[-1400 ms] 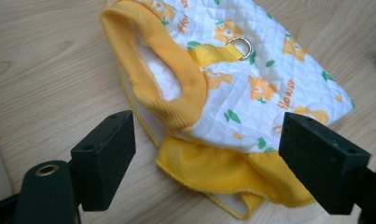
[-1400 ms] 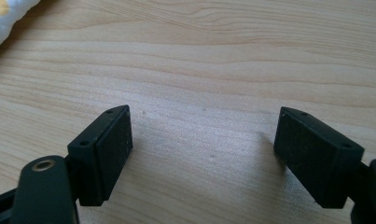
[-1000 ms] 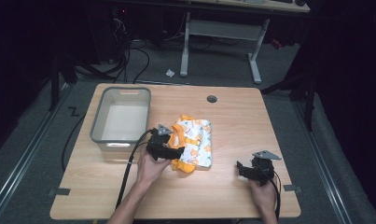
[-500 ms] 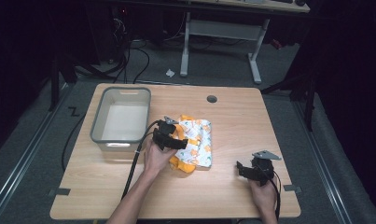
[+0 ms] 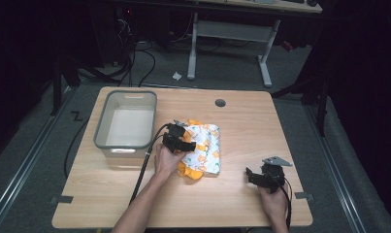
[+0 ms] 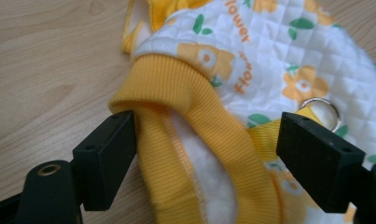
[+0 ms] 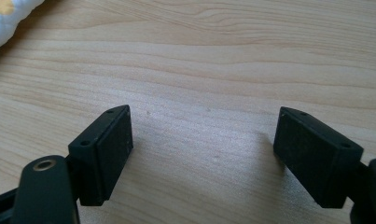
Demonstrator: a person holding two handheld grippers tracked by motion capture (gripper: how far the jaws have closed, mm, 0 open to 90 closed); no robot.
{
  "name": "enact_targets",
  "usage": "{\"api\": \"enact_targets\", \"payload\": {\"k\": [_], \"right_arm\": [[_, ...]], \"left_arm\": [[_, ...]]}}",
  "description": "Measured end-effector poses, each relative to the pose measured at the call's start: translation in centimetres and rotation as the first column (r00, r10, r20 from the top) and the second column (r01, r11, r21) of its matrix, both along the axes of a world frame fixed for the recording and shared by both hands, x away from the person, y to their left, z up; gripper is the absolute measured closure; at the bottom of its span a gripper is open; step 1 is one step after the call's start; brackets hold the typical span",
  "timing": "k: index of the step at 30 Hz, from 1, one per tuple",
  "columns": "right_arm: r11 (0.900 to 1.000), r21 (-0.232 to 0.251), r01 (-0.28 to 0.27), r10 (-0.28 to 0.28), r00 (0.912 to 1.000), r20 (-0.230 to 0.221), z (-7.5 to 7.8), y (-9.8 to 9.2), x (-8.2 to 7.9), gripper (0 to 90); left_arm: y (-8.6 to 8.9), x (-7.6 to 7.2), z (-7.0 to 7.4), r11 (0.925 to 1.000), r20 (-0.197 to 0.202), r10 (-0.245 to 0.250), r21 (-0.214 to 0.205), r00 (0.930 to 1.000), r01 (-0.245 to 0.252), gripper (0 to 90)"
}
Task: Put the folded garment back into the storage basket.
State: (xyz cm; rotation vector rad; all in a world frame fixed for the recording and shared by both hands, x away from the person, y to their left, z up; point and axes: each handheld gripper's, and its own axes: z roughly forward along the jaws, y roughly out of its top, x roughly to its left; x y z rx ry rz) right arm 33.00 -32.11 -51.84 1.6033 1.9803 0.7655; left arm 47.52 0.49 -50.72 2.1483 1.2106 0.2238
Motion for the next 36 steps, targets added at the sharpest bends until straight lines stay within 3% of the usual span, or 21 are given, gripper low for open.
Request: {"api": "enact_targets", "payload": {"k": [12,21,30,36], "right_arm": [[1.0000,0.000,0.000,0.000,1.0000,0.000,0.00,0.00,0.00,19.9],[1.0000,0.000,0.000,0.000,1.0000,0.000,0.00,0.00,0.00,19.9],[1.0000,-0.001,-0.001,0.001,1.0000,0.001,-0.01,-0.01,0.03,19.9],[1.0000,-0.001,-0.002,0.002,1.0000,0.001,0.00,-0.02,0.02,20.0]], "left_arm": [[-0.34,0.08,-0.62,0.9993,-0.019,0.005,0.038,0.9998,-0.005,22.4],[-0.80,-0.05,-0.24,0.9983,-0.025,-0.043,0.038,0.9988,0.044,45.3],[-0.14,-0.03,-0.33,0.9992,-0.032,-0.038,-0.010,0.9988,0.038,68.3],[-0.26,-0.33,0.01,0.9990,-0.026,-0.043,-0.015,0.9987,0.043,78.4]]}}
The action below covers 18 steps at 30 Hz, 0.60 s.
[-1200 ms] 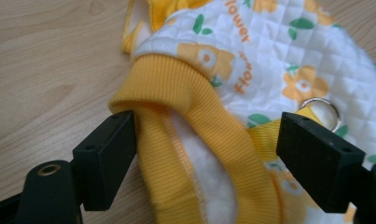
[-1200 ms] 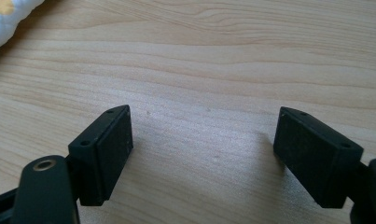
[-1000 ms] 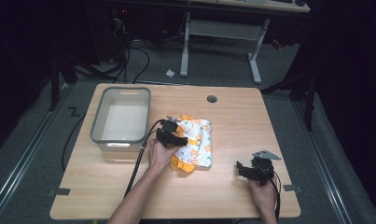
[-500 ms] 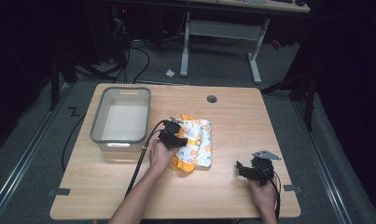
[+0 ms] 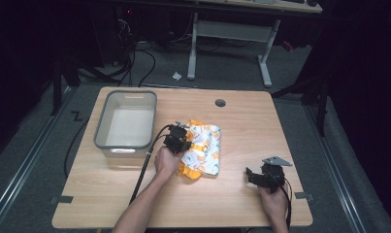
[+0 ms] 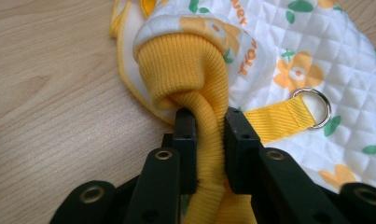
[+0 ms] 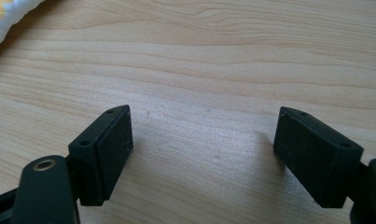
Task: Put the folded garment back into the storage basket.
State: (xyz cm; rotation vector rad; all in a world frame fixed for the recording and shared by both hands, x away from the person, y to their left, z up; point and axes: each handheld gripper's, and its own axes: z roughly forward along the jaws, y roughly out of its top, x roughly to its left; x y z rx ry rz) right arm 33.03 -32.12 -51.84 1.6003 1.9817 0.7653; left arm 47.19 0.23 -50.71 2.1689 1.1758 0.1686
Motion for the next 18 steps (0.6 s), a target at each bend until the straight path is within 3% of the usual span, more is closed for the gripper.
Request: {"api": "enact_targets", "payload": {"k": [4,12,18], "right_arm": [[1.0000,-0.001,-0.002,0.002,1.0000,0.000,0.0,0.0,0.0,20.0],[1.0000,0.002,0.000,0.000,1.0000,-0.003,0.0,0.0,0.0,20.0],[1.0000,0.003,0.001,-0.001,1.0000,-0.002,0.0,0.0,0.0,20.0]], "left_arm": [[0.2,-0.4,0.7,0.9991,0.004,-0.005,-0.041,1.0000,0.005,79.9],[-0.1,-0.7,1.3,0.9984,0.018,-0.025,-0.050,0.9995,0.026,80.4],[0.0,-1.4,2.6,0.9974,0.055,-0.050,-0.049,0.9972,0.053,80.3]]}}
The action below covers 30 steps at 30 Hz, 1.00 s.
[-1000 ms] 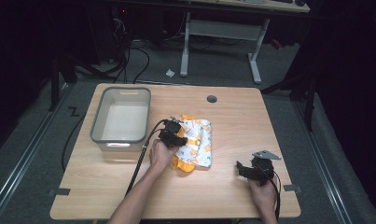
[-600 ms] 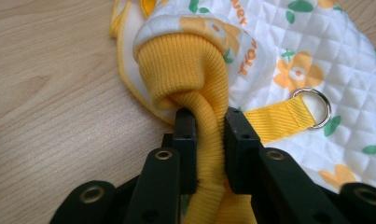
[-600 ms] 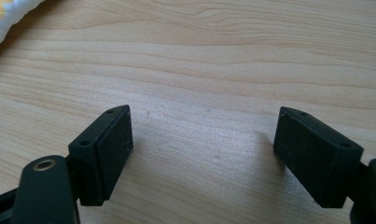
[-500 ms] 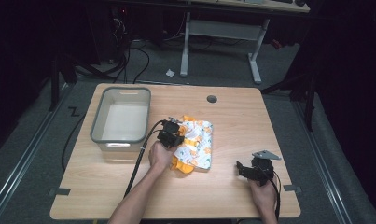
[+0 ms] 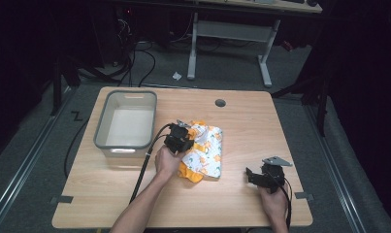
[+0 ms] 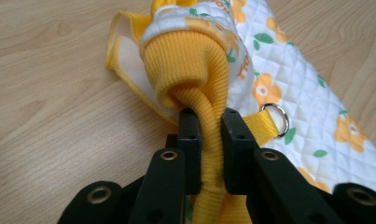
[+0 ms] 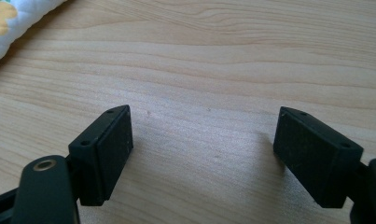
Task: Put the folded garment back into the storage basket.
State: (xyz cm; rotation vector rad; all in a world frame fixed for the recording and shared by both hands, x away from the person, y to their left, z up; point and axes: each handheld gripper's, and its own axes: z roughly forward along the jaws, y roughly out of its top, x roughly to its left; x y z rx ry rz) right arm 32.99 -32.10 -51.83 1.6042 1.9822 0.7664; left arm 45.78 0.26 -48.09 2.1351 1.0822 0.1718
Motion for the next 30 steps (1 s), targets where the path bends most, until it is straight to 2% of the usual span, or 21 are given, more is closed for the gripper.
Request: {"api": "enact_targets", "payload": {"k": [3,9,21,27,30], "right_arm": [[1.0000,0.000,-0.001,0.001,1.0000,0.001,0.0,0.0,0.0,20.0],[1.0000,-0.002,-0.002,0.002,1.0000,0.001,0.0,0.0,0.0,20.0],[1.0000,0.001,-0.003,0.003,1.0000,-0.001,0.0,0.0,0.0,20.0],[1.0000,0.001,-0.003,0.003,1.0000,-0.001,0.0,0.0,0.0,20.0],[1.0000,0.001,-0.003,0.003,1.0000,-0.001,0.0,0.0,0.0,20.0]], "left_arm": [[0.2,-0.2,0.7,0.9997,-0.001,-0.009,-0.023,1.0000,0.009,80.4],[0.8,-0.8,2.5,0.9988,0.023,-0.016,-0.047,0.9996,0.017,80.5],[1.8,-1.4,4.2,0.9960,0.041,-0.027,-0.084,0.9988,0.030,80.9],[2.1,-1.5,5.6,0.9940,0.066,-0.033,-0.102,0.9973,0.039,81.1],[2.3,-1.4,5.9,0.9927,0.060,-0.033,-0.114,0.9976,0.040,81.1]]}}
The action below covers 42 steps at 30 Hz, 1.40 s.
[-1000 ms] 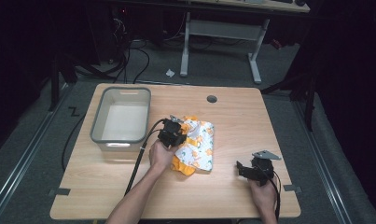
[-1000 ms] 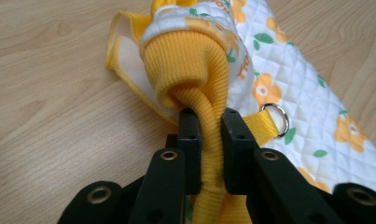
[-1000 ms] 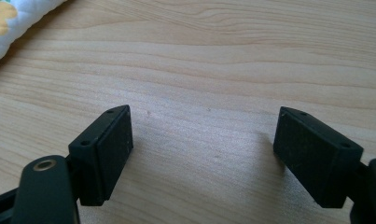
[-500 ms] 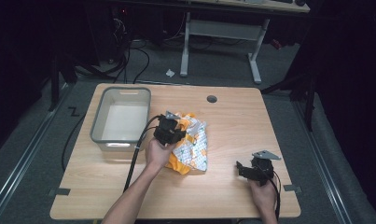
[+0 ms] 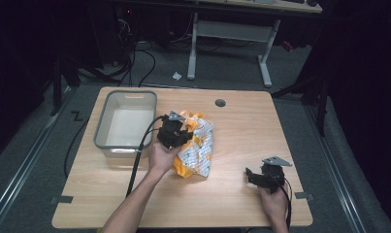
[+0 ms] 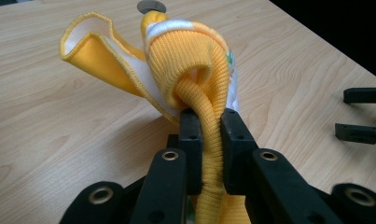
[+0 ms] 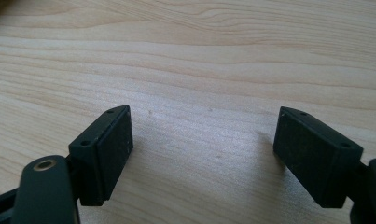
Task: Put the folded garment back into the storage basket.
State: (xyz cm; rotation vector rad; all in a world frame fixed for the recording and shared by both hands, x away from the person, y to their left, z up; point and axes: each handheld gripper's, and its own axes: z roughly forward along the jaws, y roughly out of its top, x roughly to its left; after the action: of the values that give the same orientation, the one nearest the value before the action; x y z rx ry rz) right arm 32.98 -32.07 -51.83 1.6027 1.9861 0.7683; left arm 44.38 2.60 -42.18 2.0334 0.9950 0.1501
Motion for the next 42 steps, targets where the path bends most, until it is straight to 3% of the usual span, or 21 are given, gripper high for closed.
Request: {"api": "enact_targets", "payload": {"k": [21,29,38,42], "right_arm": [[1.0000,0.000,0.000,0.000,1.0000,0.000,0.0,0.0,0.0,20.0],[1.0000,0.000,0.000,0.000,1.0000,0.000,0.0,0.0,0.0,20.0],[1.0000,-0.001,0.000,0.000,1.0000,0.000,0.0,0.0,0.0,20.0],[1.0000,0.001,0.000,0.000,1.0000,0.000,0.0,0.0,0.0,20.0]], "left_arm": [[2.6,-0.1,2.6,0.9995,0.021,0.018,-0.028,0.9996,-0.017,81.4],[4.2,0.2,3.3,0.9972,0.012,0.034,-0.066,0.9993,-0.034,81.4],[5.3,0.4,4.9,0.9965,0.033,0.043,-0.074,0.9985,-0.040,81.4],[5.6,0.3,5.6,0.9947,0.069,0.062,-0.087,0.9957,-0.056,81.5]]}}
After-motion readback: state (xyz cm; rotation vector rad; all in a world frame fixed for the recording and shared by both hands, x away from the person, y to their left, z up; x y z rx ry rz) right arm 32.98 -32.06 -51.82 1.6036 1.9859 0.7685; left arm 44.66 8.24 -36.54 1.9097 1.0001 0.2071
